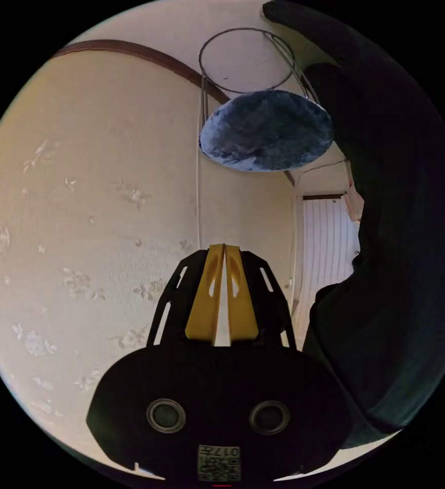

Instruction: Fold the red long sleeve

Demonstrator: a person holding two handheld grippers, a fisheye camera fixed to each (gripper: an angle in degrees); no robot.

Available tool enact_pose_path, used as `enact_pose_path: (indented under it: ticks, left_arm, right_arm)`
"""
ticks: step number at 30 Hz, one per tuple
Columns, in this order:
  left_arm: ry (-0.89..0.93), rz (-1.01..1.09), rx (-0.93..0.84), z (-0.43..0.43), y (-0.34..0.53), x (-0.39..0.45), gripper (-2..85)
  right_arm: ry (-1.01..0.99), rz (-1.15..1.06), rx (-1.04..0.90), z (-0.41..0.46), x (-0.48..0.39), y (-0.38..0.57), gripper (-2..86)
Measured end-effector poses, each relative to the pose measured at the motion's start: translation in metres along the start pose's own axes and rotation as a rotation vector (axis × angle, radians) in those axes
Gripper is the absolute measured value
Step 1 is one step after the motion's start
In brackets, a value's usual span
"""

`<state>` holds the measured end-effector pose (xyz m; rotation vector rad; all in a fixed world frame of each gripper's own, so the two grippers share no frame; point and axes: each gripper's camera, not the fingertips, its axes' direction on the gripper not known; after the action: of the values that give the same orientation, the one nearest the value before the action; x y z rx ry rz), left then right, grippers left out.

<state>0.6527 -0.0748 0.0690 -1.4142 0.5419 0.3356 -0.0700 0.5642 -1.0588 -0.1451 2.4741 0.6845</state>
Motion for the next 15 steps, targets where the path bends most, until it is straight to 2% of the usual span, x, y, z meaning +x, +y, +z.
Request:
enact_pose_path:
  ticks: [3,7,9,11,15]
  left_arm:
    - [0.018,0.014,0.030,-0.014,-0.006,-0.009,-0.5]
    - [-0.118,0.039,0.123,-0.069,-0.013,-0.006,-0.3]
    - [-0.182,0.051,0.222,-0.107,-0.007,-0.001,0.0]
    - [-0.227,0.081,0.404,-0.168,0.013,0.007,1.2]
    - [-0.148,0.154,0.731,-0.268,0.064,0.006,5.6]
  right_arm:
    - [0.097,-0.016,-0.196,0.062,-0.043,0.063,3.7]
    - [0.005,0.057,-0.366,0.115,-0.092,0.135,1.5]
    - [-0.088,0.077,-0.423,0.135,-0.132,0.172,1.0]
    - [-0.126,0.068,-0.435,0.141,-0.163,0.192,0.8]
    - [-0.148,0.004,-0.369,0.127,-0.220,0.216,0.5]
